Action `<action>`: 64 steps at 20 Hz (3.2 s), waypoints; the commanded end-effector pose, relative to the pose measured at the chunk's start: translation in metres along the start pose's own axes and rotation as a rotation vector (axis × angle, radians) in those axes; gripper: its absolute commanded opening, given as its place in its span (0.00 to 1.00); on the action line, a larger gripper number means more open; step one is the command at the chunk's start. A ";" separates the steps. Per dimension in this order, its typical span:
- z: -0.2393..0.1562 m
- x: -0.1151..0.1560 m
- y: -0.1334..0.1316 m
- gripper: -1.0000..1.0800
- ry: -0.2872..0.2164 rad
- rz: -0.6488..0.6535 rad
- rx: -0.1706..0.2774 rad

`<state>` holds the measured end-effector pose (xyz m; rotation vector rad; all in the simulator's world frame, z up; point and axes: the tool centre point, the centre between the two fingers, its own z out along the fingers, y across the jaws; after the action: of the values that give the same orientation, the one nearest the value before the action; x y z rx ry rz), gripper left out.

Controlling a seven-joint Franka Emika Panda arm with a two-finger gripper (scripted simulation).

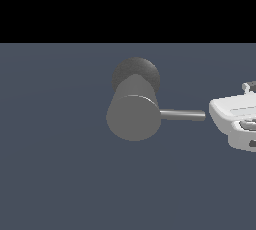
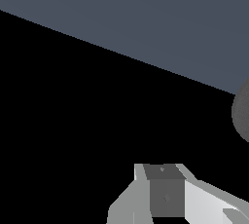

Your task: Turn on the faucet by rotating a designated handle.

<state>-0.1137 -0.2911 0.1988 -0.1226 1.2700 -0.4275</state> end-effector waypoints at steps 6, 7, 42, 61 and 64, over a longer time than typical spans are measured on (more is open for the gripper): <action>0.001 0.016 0.003 0.00 0.029 -0.002 -0.012; 0.001 0.018 0.003 0.00 0.033 -0.002 -0.012; -0.031 0.052 0.064 0.00 0.162 0.140 -0.043; -0.052 0.061 0.130 0.00 0.255 0.330 -0.110; -0.058 0.064 0.142 0.00 0.278 0.357 -0.123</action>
<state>-0.1183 -0.1826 0.0826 0.0572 1.5443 -0.0739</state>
